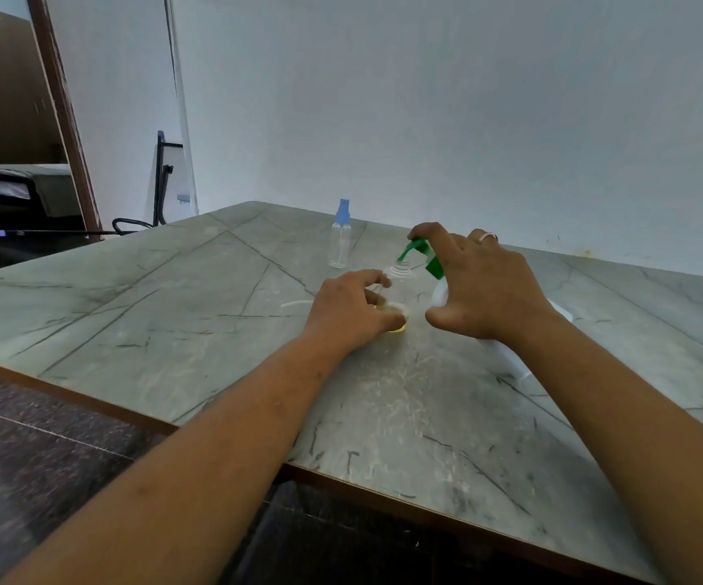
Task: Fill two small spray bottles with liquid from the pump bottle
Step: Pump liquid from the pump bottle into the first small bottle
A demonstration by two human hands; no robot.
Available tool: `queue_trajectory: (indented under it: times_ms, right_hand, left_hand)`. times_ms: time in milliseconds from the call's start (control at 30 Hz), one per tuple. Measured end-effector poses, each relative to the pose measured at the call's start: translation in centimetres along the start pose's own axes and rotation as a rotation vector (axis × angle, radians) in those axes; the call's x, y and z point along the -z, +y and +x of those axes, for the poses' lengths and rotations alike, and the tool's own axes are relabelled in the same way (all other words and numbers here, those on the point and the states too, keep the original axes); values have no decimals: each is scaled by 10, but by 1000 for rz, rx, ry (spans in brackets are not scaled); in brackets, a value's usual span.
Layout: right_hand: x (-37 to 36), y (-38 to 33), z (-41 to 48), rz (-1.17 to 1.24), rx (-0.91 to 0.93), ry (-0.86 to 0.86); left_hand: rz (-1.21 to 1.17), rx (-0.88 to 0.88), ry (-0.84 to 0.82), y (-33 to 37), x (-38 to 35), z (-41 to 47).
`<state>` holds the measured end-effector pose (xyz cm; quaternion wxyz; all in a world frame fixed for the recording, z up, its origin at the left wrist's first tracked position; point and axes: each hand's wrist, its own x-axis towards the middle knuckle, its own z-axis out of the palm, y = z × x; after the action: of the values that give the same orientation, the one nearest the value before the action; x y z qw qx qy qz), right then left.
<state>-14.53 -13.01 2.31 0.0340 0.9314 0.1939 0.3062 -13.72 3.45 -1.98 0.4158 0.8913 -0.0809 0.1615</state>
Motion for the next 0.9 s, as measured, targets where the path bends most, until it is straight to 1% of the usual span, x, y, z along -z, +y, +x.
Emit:
queue_trajectory:
  times_ms: [133,333,600,767,900]
  right_hand:
    - [-2,-2,3,20,-4,18]
    - [-3,-1,-1,-34,24,14]
    - [0,-1,3,38,-20,0]
    - [-2,2,3,38,23,-11]
    - [-3,5,2,42,16,3]
  left_hand:
    - [11,-1,-3,0,0,0]
    - [3,3,3,0,0,0]
    - [9,0,-4,1,1,-1]
    - [-1,25,-1,3,1,-1]
    - [12,26,-11,3,0,0]
